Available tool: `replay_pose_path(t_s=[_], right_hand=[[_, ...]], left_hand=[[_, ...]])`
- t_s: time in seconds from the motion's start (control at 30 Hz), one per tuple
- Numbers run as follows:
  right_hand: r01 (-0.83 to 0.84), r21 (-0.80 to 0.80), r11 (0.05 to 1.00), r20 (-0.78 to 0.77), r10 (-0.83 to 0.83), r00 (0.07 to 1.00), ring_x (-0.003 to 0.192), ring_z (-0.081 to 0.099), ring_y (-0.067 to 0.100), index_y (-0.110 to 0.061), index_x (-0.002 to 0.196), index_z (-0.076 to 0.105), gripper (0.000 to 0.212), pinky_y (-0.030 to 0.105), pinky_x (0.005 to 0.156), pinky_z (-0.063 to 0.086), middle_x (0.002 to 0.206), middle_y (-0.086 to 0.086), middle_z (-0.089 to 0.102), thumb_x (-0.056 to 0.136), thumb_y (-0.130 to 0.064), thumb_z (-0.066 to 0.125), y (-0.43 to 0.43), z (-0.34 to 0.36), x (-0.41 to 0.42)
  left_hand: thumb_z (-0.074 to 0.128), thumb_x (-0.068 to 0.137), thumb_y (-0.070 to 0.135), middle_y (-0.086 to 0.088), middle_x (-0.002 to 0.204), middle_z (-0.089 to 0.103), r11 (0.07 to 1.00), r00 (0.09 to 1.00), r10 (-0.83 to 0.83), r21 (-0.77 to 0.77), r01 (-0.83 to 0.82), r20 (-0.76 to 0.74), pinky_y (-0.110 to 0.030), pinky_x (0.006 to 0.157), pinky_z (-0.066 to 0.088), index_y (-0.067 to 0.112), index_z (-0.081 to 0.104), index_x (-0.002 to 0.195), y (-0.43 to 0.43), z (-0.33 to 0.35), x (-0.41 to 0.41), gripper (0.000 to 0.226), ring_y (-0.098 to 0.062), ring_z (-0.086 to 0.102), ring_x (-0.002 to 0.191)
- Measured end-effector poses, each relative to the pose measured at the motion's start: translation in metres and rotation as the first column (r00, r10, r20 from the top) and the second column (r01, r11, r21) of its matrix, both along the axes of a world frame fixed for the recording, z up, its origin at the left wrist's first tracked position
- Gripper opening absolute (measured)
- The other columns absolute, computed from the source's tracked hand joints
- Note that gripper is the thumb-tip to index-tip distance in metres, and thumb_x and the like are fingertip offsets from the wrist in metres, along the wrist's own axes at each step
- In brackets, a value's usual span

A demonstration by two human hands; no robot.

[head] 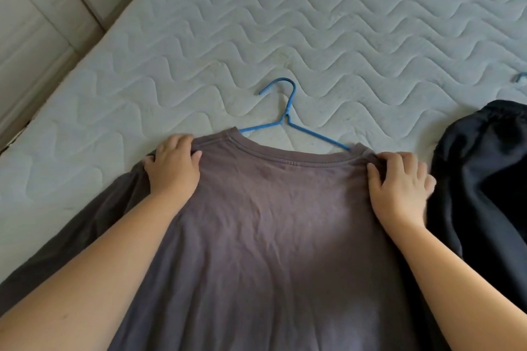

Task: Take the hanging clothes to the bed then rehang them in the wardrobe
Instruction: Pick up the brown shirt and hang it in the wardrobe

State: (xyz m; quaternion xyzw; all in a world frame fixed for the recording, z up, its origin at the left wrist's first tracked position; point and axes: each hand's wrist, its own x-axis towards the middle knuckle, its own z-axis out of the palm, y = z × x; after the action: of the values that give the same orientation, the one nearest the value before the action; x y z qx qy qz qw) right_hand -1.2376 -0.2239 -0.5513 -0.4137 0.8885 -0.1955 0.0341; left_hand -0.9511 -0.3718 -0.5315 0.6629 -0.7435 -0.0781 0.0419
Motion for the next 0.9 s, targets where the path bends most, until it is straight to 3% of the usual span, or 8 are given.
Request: replay_pose_path(t_s=[0.1,0.17,0.3,0.47,0.6,0.67,0.8,0.9], right_hand=[[-0.005,-0.031,1.000,-0.056,0.003,0.998,0.114,0.042,0.036,-0.007,0.114,0.056,0.042,0.043,0.106,0.017,0.116,0.019,0.051,0.085,-0.035,0.044,0.000,-0.005,-0.003],[0.002,-0.017,1.000,-0.030,-0.002,1.000,0.115,0.042,0.037,-0.006,0.114,0.056,0.040,0.046,0.106,0.020,0.116,0.019,0.051,0.087,-0.034,0.047,-0.001,-0.002,-0.002],[-0.021,0.089,0.996,0.039,0.017,0.999,0.114,0.041,0.038,-0.005,0.112,0.056,0.034,0.044,0.098,0.027,0.117,0.020,0.052,0.088,-0.028,0.054,-0.001,0.016,-0.003],[-0.037,0.135,0.990,0.174,0.013,0.985,0.108,0.049,0.039,-0.002,0.102,0.061,0.026,0.042,0.086,0.036,0.109,0.019,0.059,0.089,-0.022,0.053,0.030,0.060,0.015],[-0.151,0.046,0.987,0.239,0.136,0.961,0.093,0.054,0.035,-0.009,0.080,0.060,0.011,0.036,0.071,0.036,0.085,0.010,0.059,0.084,-0.019,0.061,0.068,0.111,0.035],[-0.212,0.022,0.977,0.288,0.197,0.937,0.084,0.055,0.031,-0.016,0.071,0.055,0.015,0.032,0.067,0.035,0.074,0.003,0.053,0.080,-0.019,0.067,0.087,0.140,0.044],[-0.282,0.021,0.959,0.317,0.261,0.912,0.074,0.049,0.024,-0.010,0.070,0.057,0.018,0.032,0.062,0.031,0.074,0.007,0.057,0.078,-0.020,0.069,0.127,0.200,0.060],[-0.288,0.029,0.957,0.318,0.264,0.911,0.073,0.051,0.025,-0.006,0.073,0.060,0.017,0.031,0.059,0.031,0.076,0.009,0.058,0.078,-0.020,0.069,0.163,0.245,0.067]], left_hand=[[0.037,0.097,0.025,-0.012,0.119,0.052,0.992,0.968,-0.036,-0.111,0.065,0.249,-0.044,0.094,0.024,0.012,0.054,0.119,-0.002,0.005,-0.011,0.031,-0.030,0.046,0.111],[0.036,0.097,0.025,-0.011,0.106,0.057,0.987,0.949,-0.052,-0.126,0.095,0.311,-0.040,0.087,0.020,0.011,0.059,0.107,-0.001,0.013,-0.013,0.028,-0.029,0.051,0.099],[0.042,0.095,0.031,-0.012,0.107,0.061,0.999,0.994,0.023,-0.039,-0.019,0.104,-0.038,0.086,0.031,0.012,0.058,0.104,0.012,0.043,0.003,0.027,-0.033,0.056,0.097],[0.053,0.090,0.028,-0.015,0.100,0.064,0.999,0.982,0.009,-0.029,-0.015,-0.191,-0.038,0.079,0.042,0.006,0.059,0.095,0.059,0.091,0.043,0.024,-0.036,0.058,0.093],[0.051,0.091,0.031,-0.015,0.097,0.064,0.999,0.986,-0.050,0.012,0.052,-0.159,-0.036,0.073,0.043,0.005,0.060,0.092,0.099,0.130,0.084,0.027,-0.034,0.060,0.090],[0.051,0.091,0.031,-0.015,0.095,0.066,0.997,0.986,-0.051,0.041,0.058,-0.159,-0.034,0.069,0.038,0.005,0.061,0.091,0.125,0.148,0.104,0.028,-0.033,0.060,0.090],[0.054,0.090,0.027,-0.016,0.087,0.067,0.997,0.963,-0.017,0.067,0.036,-0.269,-0.031,0.065,0.036,0.001,0.063,0.088,0.177,0.186,0.132,0.028,-0.034,0.061,0.085],[0.054,0.090,0.026,-0.010,0.072,0.063,0.996,0.958,-0.081,0.021,0.091,-0.276,-0.031,0.062,0.037,0.002,0.061,0.079,0.216,0.217,0.145,0.027,-0.032,0.061,0.075]])
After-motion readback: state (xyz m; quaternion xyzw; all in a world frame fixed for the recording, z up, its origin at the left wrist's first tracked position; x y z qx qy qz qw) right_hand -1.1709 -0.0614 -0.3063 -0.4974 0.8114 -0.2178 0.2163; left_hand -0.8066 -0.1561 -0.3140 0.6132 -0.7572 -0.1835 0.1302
